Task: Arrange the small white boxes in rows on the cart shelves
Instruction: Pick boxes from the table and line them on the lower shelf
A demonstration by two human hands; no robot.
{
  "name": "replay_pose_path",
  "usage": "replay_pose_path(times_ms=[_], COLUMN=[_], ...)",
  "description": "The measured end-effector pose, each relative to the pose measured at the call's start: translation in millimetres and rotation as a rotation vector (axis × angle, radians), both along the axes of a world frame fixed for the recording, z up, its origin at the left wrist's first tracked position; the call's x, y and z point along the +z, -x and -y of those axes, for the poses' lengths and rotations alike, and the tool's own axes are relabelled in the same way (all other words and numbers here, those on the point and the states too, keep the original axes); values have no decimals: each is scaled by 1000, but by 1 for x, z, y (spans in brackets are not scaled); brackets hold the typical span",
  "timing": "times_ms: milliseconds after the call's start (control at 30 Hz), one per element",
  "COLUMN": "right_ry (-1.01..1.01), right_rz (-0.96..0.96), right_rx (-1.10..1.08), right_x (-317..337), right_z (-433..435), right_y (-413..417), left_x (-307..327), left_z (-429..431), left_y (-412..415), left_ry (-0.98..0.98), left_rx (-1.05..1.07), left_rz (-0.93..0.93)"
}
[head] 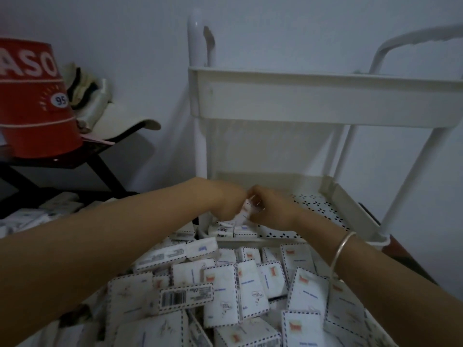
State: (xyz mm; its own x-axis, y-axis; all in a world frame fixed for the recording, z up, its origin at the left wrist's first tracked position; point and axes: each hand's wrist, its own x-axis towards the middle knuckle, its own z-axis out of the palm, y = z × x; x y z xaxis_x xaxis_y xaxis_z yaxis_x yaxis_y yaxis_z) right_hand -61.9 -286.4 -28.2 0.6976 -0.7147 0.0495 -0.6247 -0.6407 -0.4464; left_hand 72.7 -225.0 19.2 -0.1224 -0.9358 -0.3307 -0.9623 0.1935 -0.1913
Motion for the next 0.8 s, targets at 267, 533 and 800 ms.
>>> replay_pose_path(times_ms=[267, 533, 800], right_ry=[-129, -132, -91], right_rz=[-78, -69, -56], right_rx=[70, -8, -35], right_x=[-2, 3, -5], right_z=[-9, -9, -22], right_y=[-5, 2, -4], left_x=[14, -12, -14], left_z=[-16, -19, -17], left_y=[-5, 5, 7], left_ry=[192, 68, 101], left_rx=[-59, -18, 33], left_rz=[45, 182, 162])
